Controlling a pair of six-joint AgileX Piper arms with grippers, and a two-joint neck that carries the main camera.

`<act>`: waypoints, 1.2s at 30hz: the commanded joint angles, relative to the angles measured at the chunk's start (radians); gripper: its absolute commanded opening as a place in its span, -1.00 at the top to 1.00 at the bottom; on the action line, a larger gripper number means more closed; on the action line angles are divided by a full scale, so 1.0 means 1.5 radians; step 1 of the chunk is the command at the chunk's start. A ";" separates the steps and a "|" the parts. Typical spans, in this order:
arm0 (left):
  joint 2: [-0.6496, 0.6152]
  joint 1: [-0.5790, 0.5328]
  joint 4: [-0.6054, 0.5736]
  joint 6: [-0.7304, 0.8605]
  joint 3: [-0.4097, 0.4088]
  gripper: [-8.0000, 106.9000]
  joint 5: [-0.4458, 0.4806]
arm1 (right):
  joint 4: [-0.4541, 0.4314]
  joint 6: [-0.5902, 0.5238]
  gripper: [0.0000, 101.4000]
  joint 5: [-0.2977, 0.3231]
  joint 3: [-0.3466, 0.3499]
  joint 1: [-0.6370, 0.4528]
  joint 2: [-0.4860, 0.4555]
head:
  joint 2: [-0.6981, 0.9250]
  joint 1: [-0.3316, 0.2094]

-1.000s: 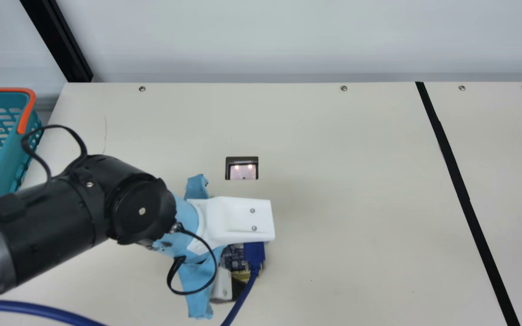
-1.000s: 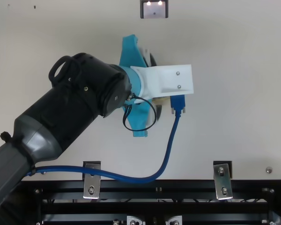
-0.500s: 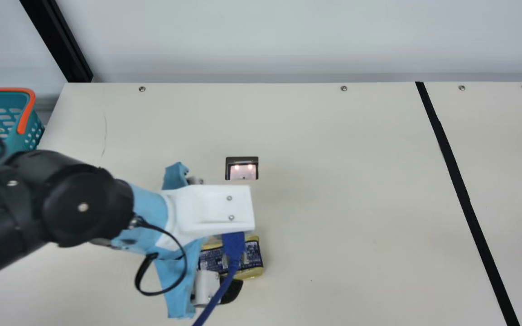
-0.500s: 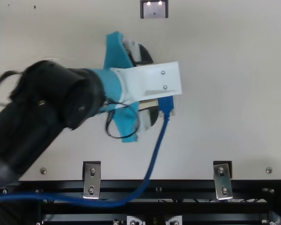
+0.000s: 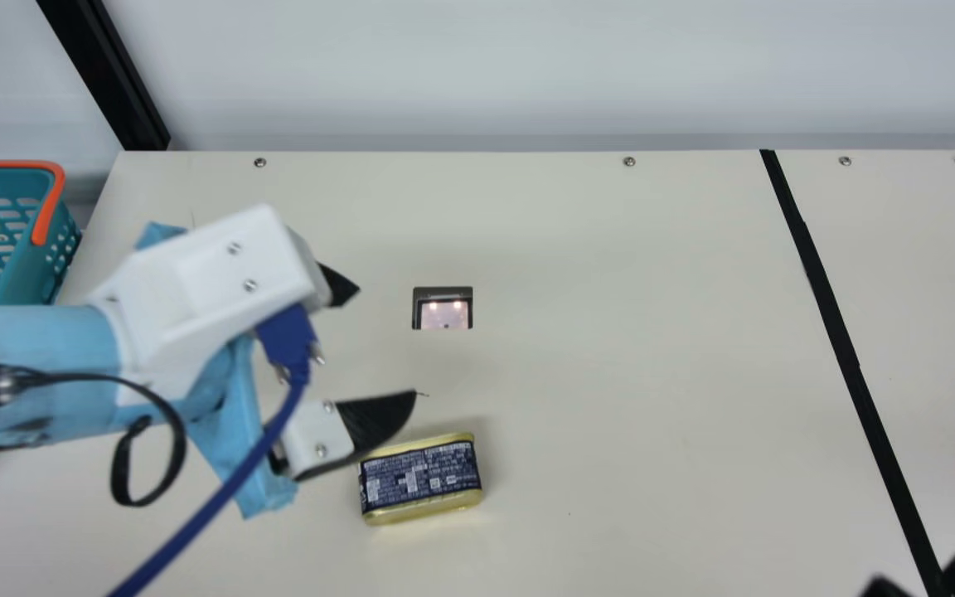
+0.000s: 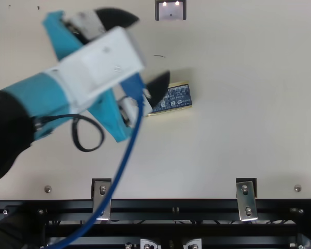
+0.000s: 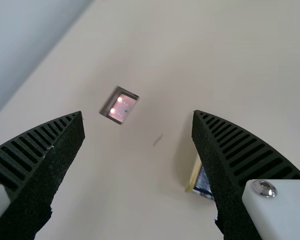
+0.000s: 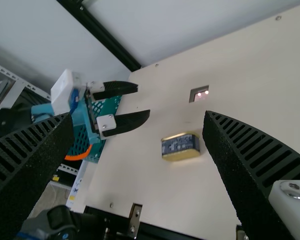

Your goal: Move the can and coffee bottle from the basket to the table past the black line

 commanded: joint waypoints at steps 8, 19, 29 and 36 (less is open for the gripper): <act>-0.070 0.037 -0.080 0.023 0.062 -0.71 -0.106 | -0.109 0.062 -1.00 -0.091 -0.029 0.051 0.086 | 0.000 -0.004; -0.074 0.029 -0.050 -0.010 0.060 -0.71 -0.123 | -0.121 0.063 -1.00 -0.116 -0.029 0.040 0.106 | 0.000 -0.004; -0.102 0.071 0.135 -0.167 0.102 -0.71 -0.224 | -0.187 0.030 -1.00 -0.148 -0.025 0.017 0.239 | 0.000 -0.004; -0.167 0.122 0.224 -0.297 0.144 -0.71 -0.243 | -0.087 -0.168 -1.00 -0.189 -0.048 -0.100 0.369 | 0.000 -0.004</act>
